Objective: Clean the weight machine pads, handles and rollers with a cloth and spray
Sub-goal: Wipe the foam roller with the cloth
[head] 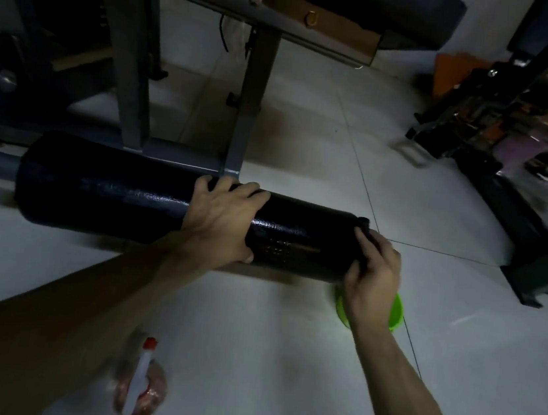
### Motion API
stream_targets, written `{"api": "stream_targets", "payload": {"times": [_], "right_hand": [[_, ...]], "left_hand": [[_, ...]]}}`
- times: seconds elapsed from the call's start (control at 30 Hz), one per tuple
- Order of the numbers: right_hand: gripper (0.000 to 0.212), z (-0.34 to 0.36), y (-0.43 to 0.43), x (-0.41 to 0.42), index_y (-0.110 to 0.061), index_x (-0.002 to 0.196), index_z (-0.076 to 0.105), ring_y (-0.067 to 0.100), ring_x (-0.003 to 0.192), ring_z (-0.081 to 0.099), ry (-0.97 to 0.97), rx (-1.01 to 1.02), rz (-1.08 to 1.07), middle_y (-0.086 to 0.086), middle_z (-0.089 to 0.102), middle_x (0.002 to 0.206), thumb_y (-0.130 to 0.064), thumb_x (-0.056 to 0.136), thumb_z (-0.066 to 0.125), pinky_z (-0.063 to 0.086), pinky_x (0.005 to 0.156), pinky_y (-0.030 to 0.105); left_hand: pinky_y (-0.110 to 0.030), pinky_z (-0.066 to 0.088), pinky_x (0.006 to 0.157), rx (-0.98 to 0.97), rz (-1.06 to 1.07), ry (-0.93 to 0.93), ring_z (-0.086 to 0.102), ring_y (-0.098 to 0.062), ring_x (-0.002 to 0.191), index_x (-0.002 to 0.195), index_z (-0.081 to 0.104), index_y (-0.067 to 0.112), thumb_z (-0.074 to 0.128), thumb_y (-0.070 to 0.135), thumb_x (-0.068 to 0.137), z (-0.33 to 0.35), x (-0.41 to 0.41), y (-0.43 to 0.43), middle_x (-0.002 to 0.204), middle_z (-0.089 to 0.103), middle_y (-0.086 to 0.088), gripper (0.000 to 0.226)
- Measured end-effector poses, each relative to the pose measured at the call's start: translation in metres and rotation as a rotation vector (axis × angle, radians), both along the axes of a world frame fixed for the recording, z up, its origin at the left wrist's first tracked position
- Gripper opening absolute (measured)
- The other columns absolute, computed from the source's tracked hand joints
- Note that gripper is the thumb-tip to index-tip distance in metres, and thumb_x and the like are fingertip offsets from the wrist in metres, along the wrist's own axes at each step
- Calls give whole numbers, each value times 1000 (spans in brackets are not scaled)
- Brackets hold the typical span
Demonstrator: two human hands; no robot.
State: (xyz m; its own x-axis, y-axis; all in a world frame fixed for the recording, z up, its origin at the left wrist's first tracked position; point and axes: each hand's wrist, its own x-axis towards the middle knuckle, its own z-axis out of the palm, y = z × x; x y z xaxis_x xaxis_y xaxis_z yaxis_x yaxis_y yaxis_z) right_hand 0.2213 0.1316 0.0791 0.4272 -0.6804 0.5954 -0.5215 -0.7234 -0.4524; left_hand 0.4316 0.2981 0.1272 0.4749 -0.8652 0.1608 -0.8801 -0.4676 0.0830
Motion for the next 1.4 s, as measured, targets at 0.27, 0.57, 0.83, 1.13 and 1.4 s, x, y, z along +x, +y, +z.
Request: {"api": "stream_targets", "payload": {"times": [0.27, 0.57, 0.83, 1.13, 1.4], "right_hand": [[53, -4, 97, 82, -6, 131, 69, 30, 121, 54, 16, -41, 348, 14, 62, 135, 4, 78, 65, 42, 108, 38], [60, -5, 4, -3, -7, 129, 71, 35, 115, 53, -48, 63, -99, 12, 65, 129, 1, 73, 49, 26, 106, 10], [49, 11, 88, 105, -7, 124, 73, 34, 110, 57, 34, -42, 299, 14, 67, 126, -6, 77, 56, 44, 101, 38], [62, 6, 33, 51, -9, 125, 73, 35, 113, 57, -11, -8, 11, 11, 67, 127, 3, 68, 52, 36, 105, 24], [44, 18, 160, 174, -8, 124, 73, 36, 108, 59, 112, -75, 468, 13, 67, 125, -19, 83, 59, 48, 94, 45]], "left_hand": [[-45, 33, 104, 25, 3, 36, 38, -23, 136, 148, 35, 40, 81, 65, 57, 8, 2, -3, 152, 42, 16, 105], [-44, 32, 95, 38, -38, 64, 41, -23, 129, 146, 42, 39, 85, 67, 54, 13, 10, -1, 144, 50, 18, 105], [-42, 33, 106, -54, -53, 75, 39, -22, 137, 149, 39, 28, 83, 66, 59, 9, 9, 7, 151, 47, 8, 108], [-50, 30, 117, -185, 135, -31, 41, -31, 138, 146, 49, 21, 89, 71, 45, -16, 76, 110, 150, 48, -4, 119], [-51, 39, 111, -299, 97, -4, 52, -32, 131, 139, 61, 16, 73, 77, 51, -29, 84, 109, 142, 60, -5, 107]]}}
